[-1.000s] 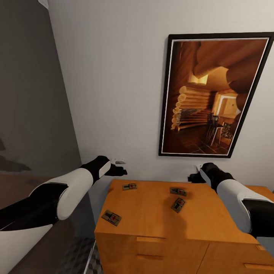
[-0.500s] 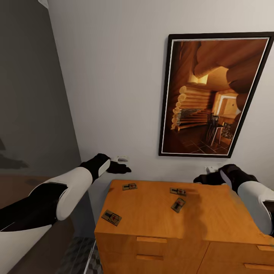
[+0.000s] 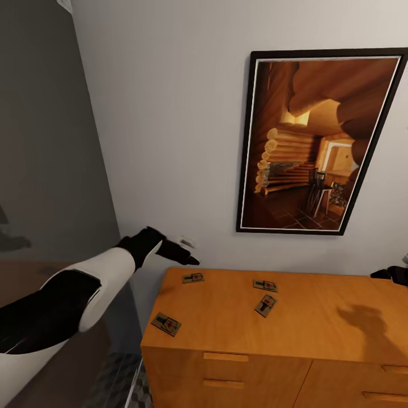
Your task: Take the four mousetraps from the cabinet in the bathroom and place them on the bathroom floor. Make sure all four end up on the same floor surface, and ensure that at least two of them are either under or directly next to the same bathroom sink.
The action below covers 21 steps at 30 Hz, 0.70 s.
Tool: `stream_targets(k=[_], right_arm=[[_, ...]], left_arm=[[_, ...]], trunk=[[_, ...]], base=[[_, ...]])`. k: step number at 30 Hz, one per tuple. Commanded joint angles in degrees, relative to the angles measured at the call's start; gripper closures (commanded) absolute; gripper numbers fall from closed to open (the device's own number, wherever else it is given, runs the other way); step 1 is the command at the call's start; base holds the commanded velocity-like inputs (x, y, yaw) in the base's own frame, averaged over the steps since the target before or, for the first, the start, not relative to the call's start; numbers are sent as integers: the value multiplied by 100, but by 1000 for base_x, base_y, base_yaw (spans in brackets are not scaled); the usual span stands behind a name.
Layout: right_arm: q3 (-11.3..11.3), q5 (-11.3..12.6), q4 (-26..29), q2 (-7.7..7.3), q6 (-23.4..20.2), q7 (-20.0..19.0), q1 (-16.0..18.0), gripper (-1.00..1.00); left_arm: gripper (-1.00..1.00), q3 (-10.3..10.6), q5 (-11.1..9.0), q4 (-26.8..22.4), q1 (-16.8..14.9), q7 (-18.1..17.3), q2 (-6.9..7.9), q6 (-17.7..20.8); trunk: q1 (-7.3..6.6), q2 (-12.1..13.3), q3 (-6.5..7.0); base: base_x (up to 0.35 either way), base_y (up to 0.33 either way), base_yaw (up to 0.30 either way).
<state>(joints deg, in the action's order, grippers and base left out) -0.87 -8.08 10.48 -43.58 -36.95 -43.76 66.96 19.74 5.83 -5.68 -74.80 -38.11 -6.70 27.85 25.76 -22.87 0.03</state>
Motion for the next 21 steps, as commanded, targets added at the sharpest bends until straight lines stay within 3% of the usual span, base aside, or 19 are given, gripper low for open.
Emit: stream_targets(k=[1, 9, 21], right_arm=[[-11, -57, 7, -1, -14, -38, 1, -100], [-16, -55, 7, -1, -14, -30, 1, -100], [-13, -60, 7, 6, -14, -26, 1, -100]], left_arm=[[-100, 14, 84, -12, 0, -123, 27, 16], [-100, 186, 170, -19, 0, -424, 199, -24], [-100, 324, 204, -13, 3, -505, 313, -33]], trunk=[[2, -5, -3], [2, -5, -3], [2, -5, -3]], base=[[0, 0, 0], [0, 0, 0], [0, 0, 0]])
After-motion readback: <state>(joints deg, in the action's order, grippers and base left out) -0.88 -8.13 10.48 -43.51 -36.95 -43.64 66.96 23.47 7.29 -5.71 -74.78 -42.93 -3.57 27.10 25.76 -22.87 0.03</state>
